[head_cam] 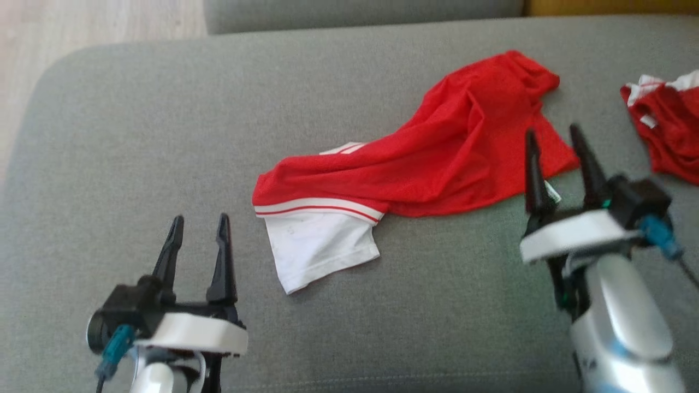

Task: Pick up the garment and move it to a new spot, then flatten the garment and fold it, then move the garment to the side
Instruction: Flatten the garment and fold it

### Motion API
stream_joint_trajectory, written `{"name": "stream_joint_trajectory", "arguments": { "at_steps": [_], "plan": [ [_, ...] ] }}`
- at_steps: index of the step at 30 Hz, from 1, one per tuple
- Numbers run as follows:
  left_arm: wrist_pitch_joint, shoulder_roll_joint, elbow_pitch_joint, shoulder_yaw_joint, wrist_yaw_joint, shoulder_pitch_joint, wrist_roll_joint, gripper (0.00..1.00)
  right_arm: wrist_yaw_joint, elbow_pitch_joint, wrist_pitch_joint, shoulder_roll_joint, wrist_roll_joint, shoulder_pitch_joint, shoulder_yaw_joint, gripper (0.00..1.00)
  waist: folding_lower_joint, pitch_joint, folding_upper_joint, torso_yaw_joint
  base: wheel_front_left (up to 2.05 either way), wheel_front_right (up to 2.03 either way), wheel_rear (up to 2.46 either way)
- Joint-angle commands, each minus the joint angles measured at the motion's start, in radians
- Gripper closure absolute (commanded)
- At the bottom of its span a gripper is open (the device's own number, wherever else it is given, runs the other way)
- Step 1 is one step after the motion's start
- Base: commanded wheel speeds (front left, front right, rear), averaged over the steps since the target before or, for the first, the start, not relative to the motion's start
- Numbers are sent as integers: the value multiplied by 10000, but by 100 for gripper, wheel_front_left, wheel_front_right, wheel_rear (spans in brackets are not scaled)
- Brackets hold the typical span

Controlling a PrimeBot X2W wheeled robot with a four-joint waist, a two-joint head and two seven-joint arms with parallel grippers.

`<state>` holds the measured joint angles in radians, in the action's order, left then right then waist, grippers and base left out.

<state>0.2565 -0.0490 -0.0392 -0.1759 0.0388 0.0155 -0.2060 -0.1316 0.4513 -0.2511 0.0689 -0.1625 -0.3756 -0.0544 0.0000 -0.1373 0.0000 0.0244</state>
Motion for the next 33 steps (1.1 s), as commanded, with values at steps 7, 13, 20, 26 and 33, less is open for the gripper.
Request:
{"name": "stream_joint_trajectory", "arguments": {
  "at_steps": [7, 13, 20, 26, 33],
  "plan": [
    [53, -12, 254, 411, 193, 296, -198, 0, 9, -1613, -106, -184, -600, 1594, -551, 0, 0, 773, 0, -167, 0, 0, 0],
    [53, -12, 204, 396, 298, 473, -302, 0, 9, -2131, -106, -185, -797, 2213, -471, 0, 0, 1049, 0, -147, 0, 0, 0],
    [53, -12, 145, 413, 303, 536, -335, 0, 9, -2188, -106, -186, -865, 2394, -591, 0, 0, 1168, 0, -120, 0, 0, 0],
    [53, -12, 137, 390, 303, 568, -328, 0, 9, -2095, -49, -186, -889, 2466, -655, 0, 0, 1202, 0, -137, 0, 0, 0],
    [53, -12, 143, 385, 273, 573, -314, 0, 9, -1997, 108, -186, -782, 2485, -645, 0, 0, 1201, 0, -158, 0, 0, 0]
  ]
}}
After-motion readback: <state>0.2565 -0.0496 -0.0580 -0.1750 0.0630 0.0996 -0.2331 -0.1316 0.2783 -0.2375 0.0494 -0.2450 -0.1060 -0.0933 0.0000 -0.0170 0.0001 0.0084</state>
